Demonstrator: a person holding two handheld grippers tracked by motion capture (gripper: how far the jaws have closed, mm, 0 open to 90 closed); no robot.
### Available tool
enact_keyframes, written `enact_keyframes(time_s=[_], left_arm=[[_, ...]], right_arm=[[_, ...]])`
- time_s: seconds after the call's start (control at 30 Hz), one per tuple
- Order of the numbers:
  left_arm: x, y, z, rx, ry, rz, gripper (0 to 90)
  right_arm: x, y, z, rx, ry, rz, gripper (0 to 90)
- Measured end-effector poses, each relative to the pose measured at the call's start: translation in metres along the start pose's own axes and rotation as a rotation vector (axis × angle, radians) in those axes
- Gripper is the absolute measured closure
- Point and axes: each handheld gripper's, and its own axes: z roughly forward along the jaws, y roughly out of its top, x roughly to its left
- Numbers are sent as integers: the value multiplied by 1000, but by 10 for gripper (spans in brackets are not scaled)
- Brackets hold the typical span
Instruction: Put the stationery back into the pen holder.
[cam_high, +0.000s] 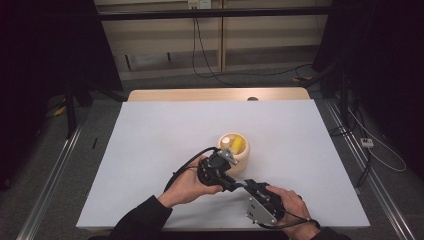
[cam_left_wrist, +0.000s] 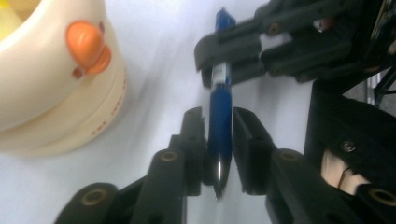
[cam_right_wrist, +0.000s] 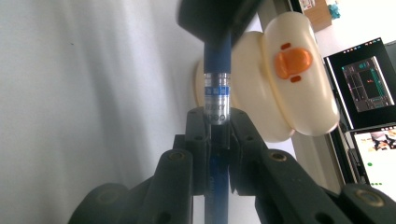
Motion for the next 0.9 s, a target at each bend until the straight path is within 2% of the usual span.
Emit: enact_keyframes(time_s=[0.07,0.13,0.17,0.23,0.33,0.37,0.47,0.53,0.57,0.6,0.67,0.77,0.87,0.9], left_arm=[[0,-2,-3,-12,13,-18,666],[2,-4,-6,-8,43,-22,549],[2,-6,-7,-16,48,-38,534],[3,-10,-12,-26,51,-40,492],[3,-17,-16,-36,70,-61,373],[3,-20,-18,-31,81,-60,351],[4,-28,-19,-32,92,-71,285],[4,-34,-19,-43,116,-78,241],[6,-36,-20,-29,121,-63,218],[6,-38,-20,-38,124,-73,205],[8,-45,-21,-50,138,-49,155],[11,-53,-22,-70,154,-52,126],[18,-62,-28,-107,169,-80,99],[19,-65,-29,-144,173,-118,97]], right_arm=[[-1,-2,0,0,4,20,803],[-3,-5,0,8,18,51,803],[-4,-5,-1,13,14,64,803],[-5,-7,-2,12,19,83,804],[-8,-8,-3,6,25,128,803],[-8,-8,-3,8,30,157,803],[-12,-10,-3,-1,34,193,803],[-16,-12,-4,-10,39,246,803],[-18,-13,-4,-21,41,274,803],[-20,-13,-5,-31,42,289,803],[-22,-14,-6,-48,44,330,803],[-27,-16,-8,-74,50,396,803],[-33,-19,-10,-101,58,477,803],[-36,-20,-10,-107,60,501,803]])
